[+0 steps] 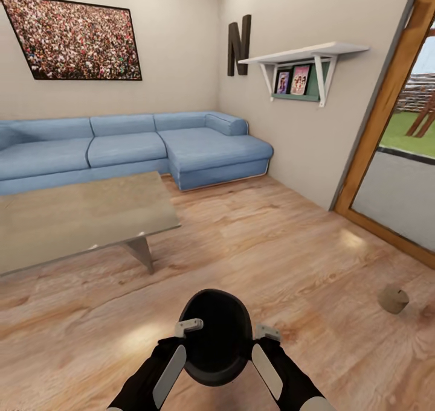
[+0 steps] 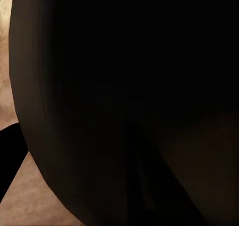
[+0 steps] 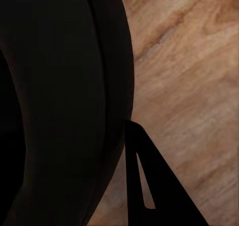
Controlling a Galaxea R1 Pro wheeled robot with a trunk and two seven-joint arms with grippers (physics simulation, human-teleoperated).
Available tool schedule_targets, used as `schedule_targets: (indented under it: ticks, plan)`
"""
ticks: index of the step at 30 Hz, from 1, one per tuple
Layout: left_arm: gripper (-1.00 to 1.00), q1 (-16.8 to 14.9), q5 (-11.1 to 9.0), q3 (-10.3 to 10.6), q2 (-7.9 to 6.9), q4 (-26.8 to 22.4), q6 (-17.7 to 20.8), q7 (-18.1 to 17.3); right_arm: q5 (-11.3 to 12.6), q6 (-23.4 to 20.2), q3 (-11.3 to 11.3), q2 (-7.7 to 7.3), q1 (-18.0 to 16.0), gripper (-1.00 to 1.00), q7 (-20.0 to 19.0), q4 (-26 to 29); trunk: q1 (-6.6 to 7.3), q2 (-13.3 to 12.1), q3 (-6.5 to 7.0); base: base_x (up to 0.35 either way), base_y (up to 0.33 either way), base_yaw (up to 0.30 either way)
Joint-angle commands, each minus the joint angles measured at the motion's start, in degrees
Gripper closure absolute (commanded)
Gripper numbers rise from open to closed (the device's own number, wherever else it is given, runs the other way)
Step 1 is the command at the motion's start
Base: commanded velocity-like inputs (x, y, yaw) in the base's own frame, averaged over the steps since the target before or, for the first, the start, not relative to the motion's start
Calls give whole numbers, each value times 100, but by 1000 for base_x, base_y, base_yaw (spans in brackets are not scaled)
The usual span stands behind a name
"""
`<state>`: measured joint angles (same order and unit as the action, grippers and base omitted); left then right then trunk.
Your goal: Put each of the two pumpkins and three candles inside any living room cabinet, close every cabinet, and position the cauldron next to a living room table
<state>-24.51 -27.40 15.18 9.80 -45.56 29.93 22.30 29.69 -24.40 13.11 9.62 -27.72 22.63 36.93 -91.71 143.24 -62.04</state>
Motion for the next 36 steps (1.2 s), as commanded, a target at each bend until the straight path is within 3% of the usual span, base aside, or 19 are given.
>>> schedule_targets:
  ticks: [1,24,36]
  plan:
    - [100,-6,-28,18,-4,-6,22,64,163,27,43,-4,-5,100,49,34,-1,3,-5,266,-204,292]
    - [100,-8,-28,13,-4,-6,22,64,162,30,43,-4,-5,100,49,34,-1,3,-6,239,-195,292]
    - [100,-8,-28,11,-4,-6,22,64,160,30,35,-10,-7,100,49,34,-1,3,-13,113,-96,36]
